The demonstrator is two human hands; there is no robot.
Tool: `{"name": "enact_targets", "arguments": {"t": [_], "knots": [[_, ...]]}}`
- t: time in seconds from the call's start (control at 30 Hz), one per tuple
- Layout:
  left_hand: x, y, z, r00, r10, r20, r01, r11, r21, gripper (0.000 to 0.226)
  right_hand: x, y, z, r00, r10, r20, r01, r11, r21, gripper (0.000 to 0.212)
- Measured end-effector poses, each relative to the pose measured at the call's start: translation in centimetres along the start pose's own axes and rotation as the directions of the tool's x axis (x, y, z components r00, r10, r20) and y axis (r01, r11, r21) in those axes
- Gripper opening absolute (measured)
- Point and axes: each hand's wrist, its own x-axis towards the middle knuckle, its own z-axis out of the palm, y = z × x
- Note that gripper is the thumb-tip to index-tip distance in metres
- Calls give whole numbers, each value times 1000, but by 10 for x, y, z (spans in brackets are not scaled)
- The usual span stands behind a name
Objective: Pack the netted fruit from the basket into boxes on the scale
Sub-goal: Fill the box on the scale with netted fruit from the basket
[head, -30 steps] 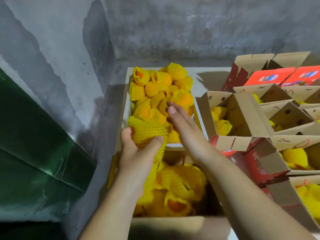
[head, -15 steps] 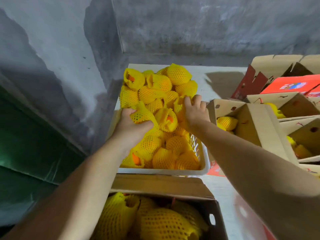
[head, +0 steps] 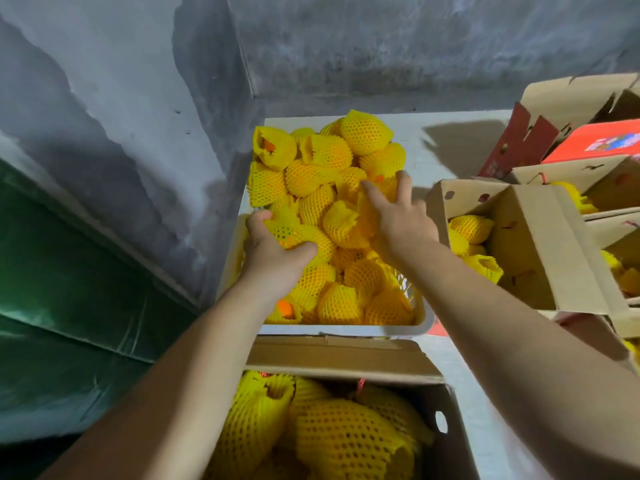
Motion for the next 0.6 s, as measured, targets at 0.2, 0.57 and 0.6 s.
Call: {"name": "enact_targets", "arguments": {"t": [0.2, 0.57, 0.6], "knots": [[4, 3, 5, 997, 8, 82, -18, 993, 119, 79, 20, -24, -1, 972, 76, 223, -49, 991, -128, 108], [-4, -3, 6, 986, -9, 167, -75, 868, 492, 106, 34, -23, 18, 997, 46, 67, -37, 990, -139, 79], [-6, -3, 7, 987, -24, 161, -61, 864, 500, 110, 31, -18, 18, 998, 26, 51, -20, 992, -126, 82]]}}
